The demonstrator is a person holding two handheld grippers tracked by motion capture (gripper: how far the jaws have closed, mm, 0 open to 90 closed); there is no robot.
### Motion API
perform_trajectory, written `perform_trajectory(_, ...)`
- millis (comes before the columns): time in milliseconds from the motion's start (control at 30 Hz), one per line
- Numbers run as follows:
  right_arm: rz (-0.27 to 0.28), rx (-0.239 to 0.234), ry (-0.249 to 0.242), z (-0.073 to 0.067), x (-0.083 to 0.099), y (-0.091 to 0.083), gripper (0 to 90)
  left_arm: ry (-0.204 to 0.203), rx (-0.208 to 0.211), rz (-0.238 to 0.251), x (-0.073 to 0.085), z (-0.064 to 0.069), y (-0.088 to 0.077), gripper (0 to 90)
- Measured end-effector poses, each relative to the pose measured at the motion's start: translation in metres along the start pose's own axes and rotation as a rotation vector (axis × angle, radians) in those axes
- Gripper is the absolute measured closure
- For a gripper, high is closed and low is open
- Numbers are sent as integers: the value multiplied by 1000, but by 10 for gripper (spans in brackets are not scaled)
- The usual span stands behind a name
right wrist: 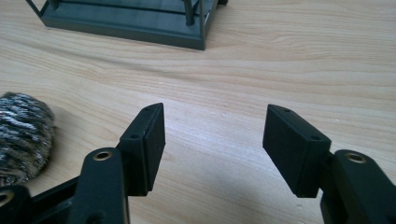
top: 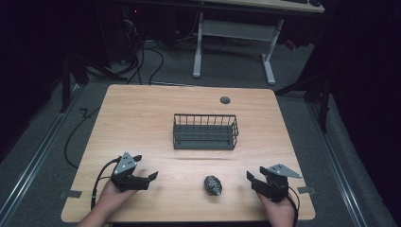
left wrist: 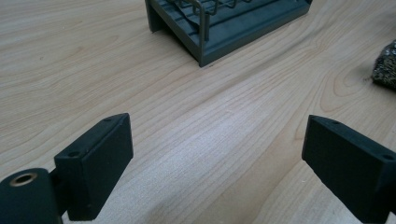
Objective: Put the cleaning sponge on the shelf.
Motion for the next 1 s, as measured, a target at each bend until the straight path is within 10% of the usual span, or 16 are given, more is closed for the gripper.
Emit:
perform_trajectory(600, -24, -3, 6, -4, 7, 7, 377, -15, 18, 7, -1, 0, 0, 95)
perform_trajectory(867, 49, -93, -45, -41, -11, -2, 445, -11, 16, 1, 0, 0, 0, 95)
perform_trajectory(1000, 85, -152, -112, -72, -22, -4, 649, -11, 17, 1, 0, 0, 0, 95)
Point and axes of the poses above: each handheld gripper's, and its own axes: y roughly forward along the jaws, x roughly out of its underside, z roughly to its right, the point moved 8 cm from there along y, roughly forward along the jaws, and after that the axes turned 5 degrees about -y, right-handed, at the moved point
